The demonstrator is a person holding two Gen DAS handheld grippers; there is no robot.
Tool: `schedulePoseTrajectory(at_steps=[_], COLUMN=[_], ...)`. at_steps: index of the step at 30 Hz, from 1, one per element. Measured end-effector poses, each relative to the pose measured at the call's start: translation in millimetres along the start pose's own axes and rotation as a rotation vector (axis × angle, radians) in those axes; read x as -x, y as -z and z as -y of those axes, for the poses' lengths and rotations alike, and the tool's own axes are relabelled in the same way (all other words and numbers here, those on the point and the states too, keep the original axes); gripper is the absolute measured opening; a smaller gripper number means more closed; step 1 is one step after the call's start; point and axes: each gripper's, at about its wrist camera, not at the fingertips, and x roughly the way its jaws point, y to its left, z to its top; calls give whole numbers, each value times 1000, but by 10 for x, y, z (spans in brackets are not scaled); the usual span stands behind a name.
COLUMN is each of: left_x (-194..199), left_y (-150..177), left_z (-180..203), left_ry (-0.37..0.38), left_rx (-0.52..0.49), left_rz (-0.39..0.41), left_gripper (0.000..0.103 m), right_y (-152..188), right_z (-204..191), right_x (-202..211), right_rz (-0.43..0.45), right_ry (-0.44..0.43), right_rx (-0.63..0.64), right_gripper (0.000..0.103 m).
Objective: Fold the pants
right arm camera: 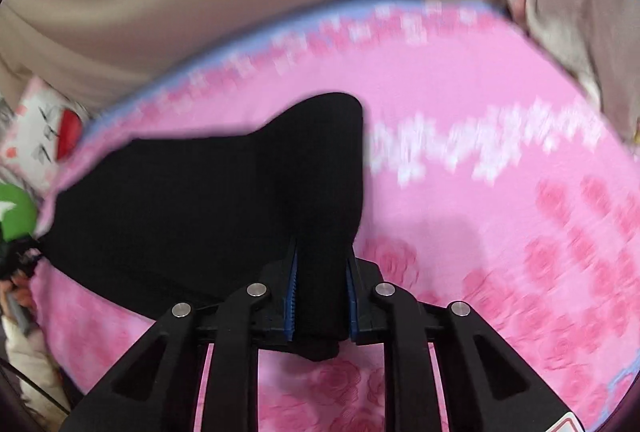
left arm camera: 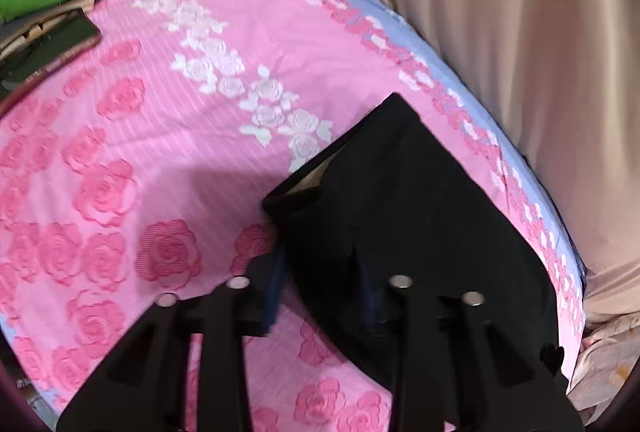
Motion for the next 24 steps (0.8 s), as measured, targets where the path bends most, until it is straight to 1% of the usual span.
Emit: schedulePoseTrajectory(at_steps=[1,3,4,6,7,8,9,10,11,12,14,15,16,17,18,19,20,21,22,23,24], left_x=[-9,-22,-26,-18,-9,-13,-16,-22,-20,-19,-15,-17,-20,-23,-27,-32,-35,-40,-43,-48,-53], left_y=[-8,-26,-36,-45,-44,-40,-32,-25,-15,-9,6,7,9,9,5,2,3,6,8,10,9], left_z=[13,40,55,68,66,56,53,43,40,48,69,81,90,92,94,102,108,118,125,134,133], left_ry=[-1,-14,-16,-16,-12,-11,-9,-6,-3,-4,-11,-14,-15,-10,-3,2,0,-4,-6,-9,-6], left_rx=[-3,-4,-7,-13,-13,-12,-11,-11,-8,-11,-24,-32,-42,-45,-48,-55,-61,-71,-78,-87,-89], left_rz=[11,10,8,4,3,0,-2,-3,1,4,5,5,4,3,1,-1,0,2,5,8,5], left_gripper=[36,36,33,32,32,32,32,34,35,35,37,38,39,41,43,45,44,44,43,35,32], right_y=[21,17,18,5,1,-10,-45,-49,-34,5,114,163,201,246,287,296,301,270,216,136,124], right_z=[-3,-5,-6,-68,-159,-307,-419,-627,-807,-1093,-1578,-1744,-1892,-2050,-2147,-2215,-2252,-2261,-2265,-2290,-2307], right_x=[7,66,104,234,329,406,425,418,389,310,85,-19,-123,-252,-338,-440,-515,-539,-524,-464,-417], right_rz=[21,32,44,100,143,176,181,179,173,155,105,89,79,66,53,38,38,49,46,53,74], right_ry=[-2,-3,4,48,72,50,13,-37,-74,-123,-168,-172,-167,-154,-135,-114,-88,-96,-113,-134,-148], right_rx=[0,-13,-26,-27,0,46,80,139,194,282,420,467,510,558,579,590,594,578,549,515,513], right_gripper=[23,28,30,33,37,48,54,63,64,64,63,63,63,61,58,39,27,16,14,14,14])
